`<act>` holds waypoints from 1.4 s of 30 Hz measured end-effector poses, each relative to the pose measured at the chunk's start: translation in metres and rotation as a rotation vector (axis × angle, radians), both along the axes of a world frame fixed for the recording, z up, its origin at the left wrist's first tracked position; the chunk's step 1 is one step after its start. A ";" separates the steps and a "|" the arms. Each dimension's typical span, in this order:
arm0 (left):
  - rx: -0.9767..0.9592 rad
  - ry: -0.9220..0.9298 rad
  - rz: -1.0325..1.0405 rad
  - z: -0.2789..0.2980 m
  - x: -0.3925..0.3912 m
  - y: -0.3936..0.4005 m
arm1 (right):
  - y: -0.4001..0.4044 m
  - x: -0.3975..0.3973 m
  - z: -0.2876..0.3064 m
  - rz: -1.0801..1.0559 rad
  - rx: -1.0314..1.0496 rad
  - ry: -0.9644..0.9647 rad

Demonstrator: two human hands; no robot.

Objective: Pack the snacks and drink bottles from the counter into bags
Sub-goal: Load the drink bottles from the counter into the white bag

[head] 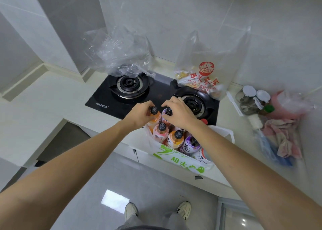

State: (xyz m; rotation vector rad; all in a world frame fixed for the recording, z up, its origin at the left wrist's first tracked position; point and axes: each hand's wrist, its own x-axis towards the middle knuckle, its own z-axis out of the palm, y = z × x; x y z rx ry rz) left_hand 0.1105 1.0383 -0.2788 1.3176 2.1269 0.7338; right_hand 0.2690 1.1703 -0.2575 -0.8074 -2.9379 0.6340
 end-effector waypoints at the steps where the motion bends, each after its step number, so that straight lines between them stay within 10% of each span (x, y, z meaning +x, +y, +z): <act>1: 0.014 -0.030 -0.008 -0.001 -0.001 -0.001 | -0.002 -0.003 0.001 0.009 -0.007 0.015; 26: -0.094 -0.926 0.757 -0.082 -0.023 0.011 | -0.010 -0.028 0.002 0.023 -0.099 -0.047; 42: 0.225 -0.955 0.469 0.031 -0.018 0.010 | -0.008 -0.026 0.008 0.014 -0.106 -0.040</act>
